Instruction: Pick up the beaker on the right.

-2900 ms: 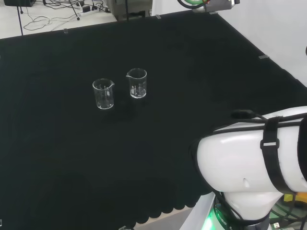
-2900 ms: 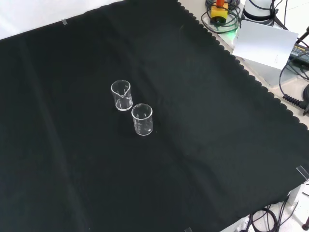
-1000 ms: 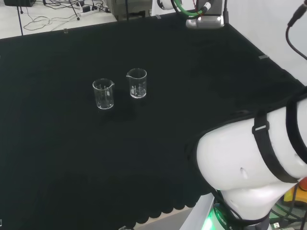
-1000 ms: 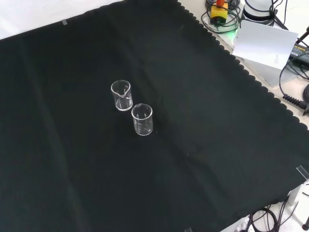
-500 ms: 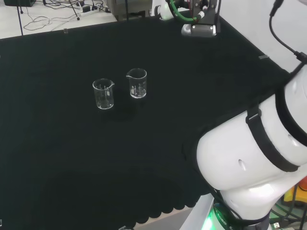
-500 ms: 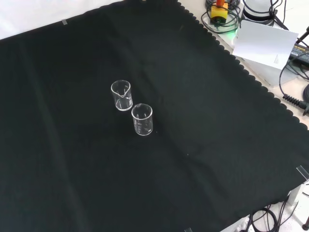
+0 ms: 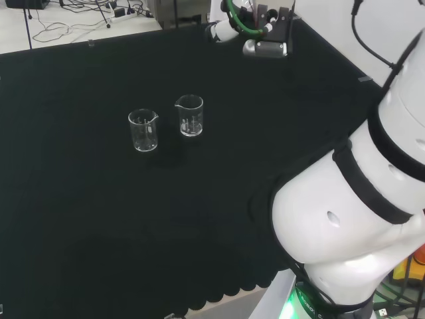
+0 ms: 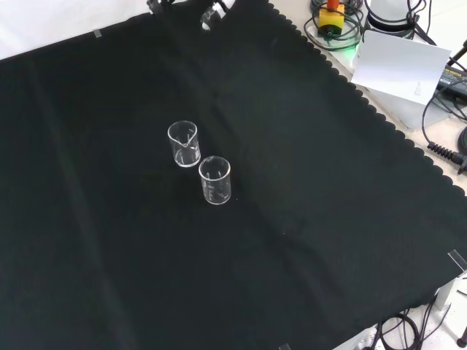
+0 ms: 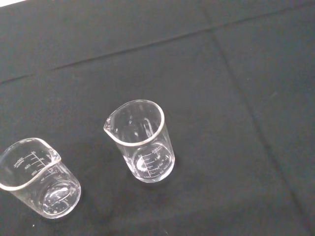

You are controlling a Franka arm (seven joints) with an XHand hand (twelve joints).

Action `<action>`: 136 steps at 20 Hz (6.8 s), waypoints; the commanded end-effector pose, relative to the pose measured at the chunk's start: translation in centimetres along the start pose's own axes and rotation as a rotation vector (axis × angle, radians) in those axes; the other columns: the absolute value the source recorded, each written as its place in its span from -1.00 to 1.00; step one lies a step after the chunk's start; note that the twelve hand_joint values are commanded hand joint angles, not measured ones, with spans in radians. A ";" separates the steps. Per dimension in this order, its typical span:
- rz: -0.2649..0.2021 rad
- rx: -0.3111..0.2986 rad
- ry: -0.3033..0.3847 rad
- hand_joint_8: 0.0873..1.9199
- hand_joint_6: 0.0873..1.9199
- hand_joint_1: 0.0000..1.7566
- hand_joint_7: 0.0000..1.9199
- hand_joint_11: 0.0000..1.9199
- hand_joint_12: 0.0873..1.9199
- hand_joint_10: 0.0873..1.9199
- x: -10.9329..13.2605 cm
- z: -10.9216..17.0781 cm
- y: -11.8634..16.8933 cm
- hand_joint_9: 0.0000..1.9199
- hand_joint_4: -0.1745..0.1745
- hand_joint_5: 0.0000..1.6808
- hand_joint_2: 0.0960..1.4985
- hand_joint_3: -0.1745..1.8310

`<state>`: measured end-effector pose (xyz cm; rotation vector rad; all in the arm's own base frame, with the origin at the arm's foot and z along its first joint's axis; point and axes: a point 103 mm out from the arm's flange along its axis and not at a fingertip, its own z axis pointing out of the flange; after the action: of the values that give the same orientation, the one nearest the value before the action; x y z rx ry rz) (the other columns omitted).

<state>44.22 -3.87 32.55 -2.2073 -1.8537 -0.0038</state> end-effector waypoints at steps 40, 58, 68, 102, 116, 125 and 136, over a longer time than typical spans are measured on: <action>-0.281 0.243 0.161 -0.37 -1.00 -0.02 -0.91 -1.00 0.42 -0.35 -5.7 17.0 11.6 -0.73 -0.28 -0.55 -0.32 -0.20; -0.359 0.229 0.319 -0.35 -1.00 0.03 -0.83 -1.00 0.47 -0.34 -4.4 21.7 12.8 -0.64 -0.30 -0.57 -0.38 -0.16; -0.407 0.201 0.402 -0.35 -1.00 0.03 -0.81 -1.00 0.47 -0.36 -5.2 21.9 13.3 -0.64 -0.34 -0.62 -0.41 -0.15; -0.464 0.128 0.541 -0.36 -1.00 0.00 -0.72 -1.00 0.36 -0.40 -2.5 24.5 14.7 -0.60 -0.32 -0.52 -0.42 -0.18; -0.448 0.099 0.609 -0.34 -1.00 0.09 -0.67 -1.00 0.38 -0.41 -1.3 25.3 14.7 -0.57 -0.30 -0.45 -0.42 -0.19; -0.449 0.083 0.631 -0.34 -1.00 0.09 -0.67 -1.00 0.38 -0.42 -0.7 25.9 14.6 -0.57 -0.30 -0.45 -0.42 -0.19; -0.435 0.038 0.654 -0.34 -1.00 0.09 -0.66 -1.00 0.38 -0.42 0.0 26.1 14.4 -0.56 -0.30 -0.42 -0.42 -0.18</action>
<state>53.85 -1.16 4.41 -1.4633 -1.8476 -0.6552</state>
